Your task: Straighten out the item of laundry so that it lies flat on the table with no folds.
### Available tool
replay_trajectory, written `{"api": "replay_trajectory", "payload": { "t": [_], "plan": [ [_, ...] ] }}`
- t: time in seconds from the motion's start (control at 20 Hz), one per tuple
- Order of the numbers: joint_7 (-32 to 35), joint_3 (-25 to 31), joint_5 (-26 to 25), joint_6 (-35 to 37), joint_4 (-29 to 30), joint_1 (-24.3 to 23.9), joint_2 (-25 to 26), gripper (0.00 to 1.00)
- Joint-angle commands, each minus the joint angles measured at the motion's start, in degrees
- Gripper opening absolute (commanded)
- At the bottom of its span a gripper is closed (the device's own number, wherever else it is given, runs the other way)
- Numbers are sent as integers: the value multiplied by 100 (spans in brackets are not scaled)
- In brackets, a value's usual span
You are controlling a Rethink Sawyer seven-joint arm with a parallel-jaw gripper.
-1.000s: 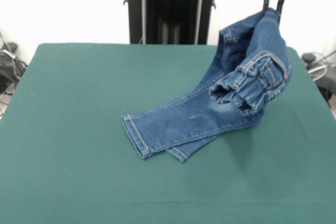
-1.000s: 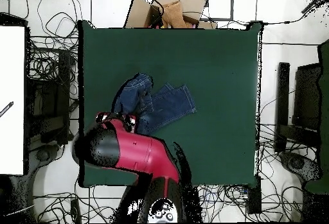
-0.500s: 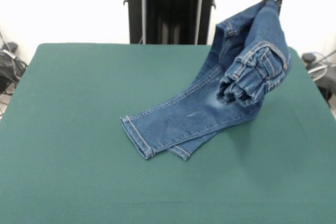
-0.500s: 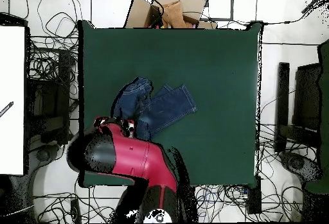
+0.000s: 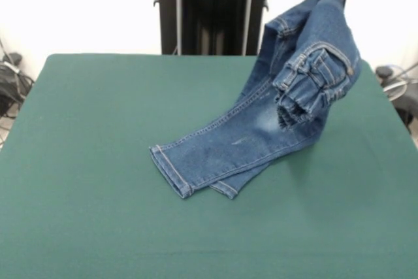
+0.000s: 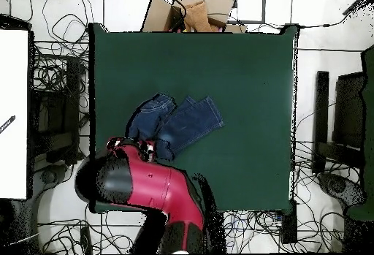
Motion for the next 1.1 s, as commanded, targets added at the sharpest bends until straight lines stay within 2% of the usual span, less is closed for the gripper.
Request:
{"api": "replay_trajectory", "payload": {
  "t": [0.05,1.1],
  "plan": [
    [1573,-107,222,455,379,74,-213,0],
    [2479,-1131,135,1657,-248,1246,-334,0]
  ]
}}
